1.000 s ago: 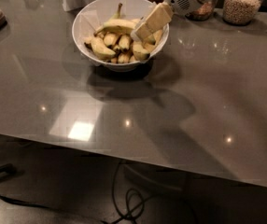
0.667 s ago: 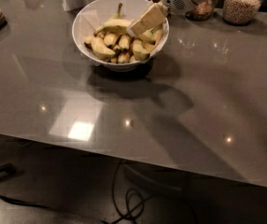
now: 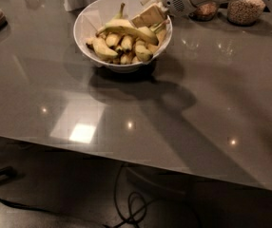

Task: Pick banana from white bowl

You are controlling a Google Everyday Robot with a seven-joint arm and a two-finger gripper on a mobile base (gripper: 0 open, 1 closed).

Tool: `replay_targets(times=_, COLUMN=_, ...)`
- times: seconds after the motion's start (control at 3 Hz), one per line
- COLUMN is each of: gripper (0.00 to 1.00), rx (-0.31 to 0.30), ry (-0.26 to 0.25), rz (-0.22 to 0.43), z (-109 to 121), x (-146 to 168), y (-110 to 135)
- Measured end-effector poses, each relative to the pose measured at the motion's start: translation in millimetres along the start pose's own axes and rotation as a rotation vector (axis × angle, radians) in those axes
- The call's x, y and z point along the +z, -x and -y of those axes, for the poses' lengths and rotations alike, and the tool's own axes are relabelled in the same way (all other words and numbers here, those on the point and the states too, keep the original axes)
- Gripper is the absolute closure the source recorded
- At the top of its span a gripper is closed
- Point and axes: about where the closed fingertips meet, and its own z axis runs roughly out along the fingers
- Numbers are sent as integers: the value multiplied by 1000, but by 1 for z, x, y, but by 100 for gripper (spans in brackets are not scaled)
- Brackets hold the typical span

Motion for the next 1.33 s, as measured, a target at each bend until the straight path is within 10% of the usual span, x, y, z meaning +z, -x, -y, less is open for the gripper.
replay_targets(times=1.33, gripper=46, rx=104, ry=44, rz=-22, z=3, x=29, y=-28)
